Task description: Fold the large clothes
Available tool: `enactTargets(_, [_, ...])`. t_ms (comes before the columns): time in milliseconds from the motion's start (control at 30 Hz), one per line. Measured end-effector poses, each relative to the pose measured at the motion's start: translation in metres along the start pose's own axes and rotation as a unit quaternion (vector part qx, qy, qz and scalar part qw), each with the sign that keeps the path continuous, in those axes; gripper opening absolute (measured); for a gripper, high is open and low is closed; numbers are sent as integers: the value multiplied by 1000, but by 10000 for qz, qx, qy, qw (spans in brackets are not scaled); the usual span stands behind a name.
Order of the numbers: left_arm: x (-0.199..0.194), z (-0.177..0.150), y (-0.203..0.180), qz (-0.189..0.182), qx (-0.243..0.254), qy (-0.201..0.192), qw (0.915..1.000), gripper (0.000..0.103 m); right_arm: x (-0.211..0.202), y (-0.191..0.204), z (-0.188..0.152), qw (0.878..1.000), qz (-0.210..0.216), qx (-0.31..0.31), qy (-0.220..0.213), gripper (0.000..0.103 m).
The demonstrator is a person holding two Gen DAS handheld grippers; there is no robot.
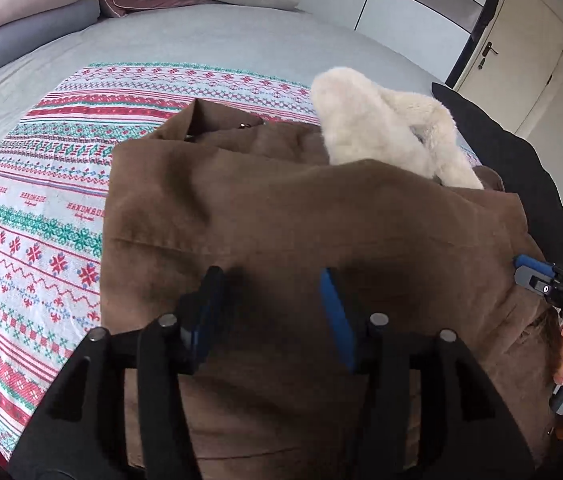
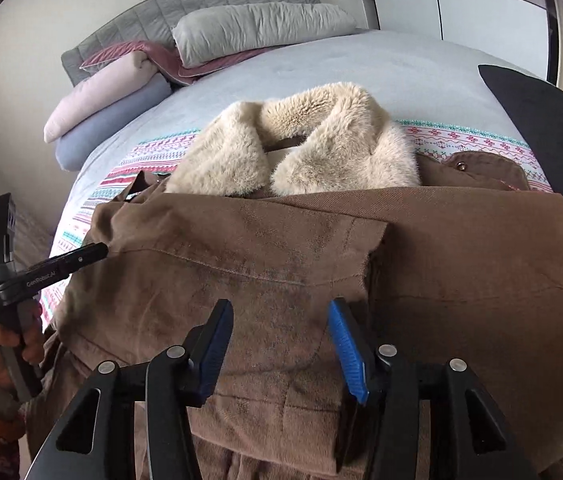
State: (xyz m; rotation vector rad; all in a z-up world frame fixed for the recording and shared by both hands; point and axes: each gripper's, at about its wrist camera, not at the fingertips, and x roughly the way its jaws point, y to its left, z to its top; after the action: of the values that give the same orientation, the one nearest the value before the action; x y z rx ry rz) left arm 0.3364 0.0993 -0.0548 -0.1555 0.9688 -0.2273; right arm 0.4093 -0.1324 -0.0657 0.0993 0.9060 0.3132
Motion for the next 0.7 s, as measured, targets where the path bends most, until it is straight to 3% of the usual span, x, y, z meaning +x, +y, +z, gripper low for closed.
enactTargets(133, [-16,-19,-22,262,256,172,9992,55,-32,-14,-18,9998,-68,199,33,57])
enactTargets(200, [-33,-25,-24,311,137,187,9992,74,-55,-21,-28,9995,-57,306,2,60])
enactTargets(267, [-53,-29,-22,361,-8,123,9993,81,-81,-26,-37,9994,-135,315,-97,65])
enactTargets(500, [-123,-66,-29,580,-269,149,9978,84,-176,-27,-68,9980,-299,285,-475,79])
enactTargets(700, [-172,-111,-49,664,-85,181,9976,88,-232,-23,-111,9973,-438,229,-540,85])
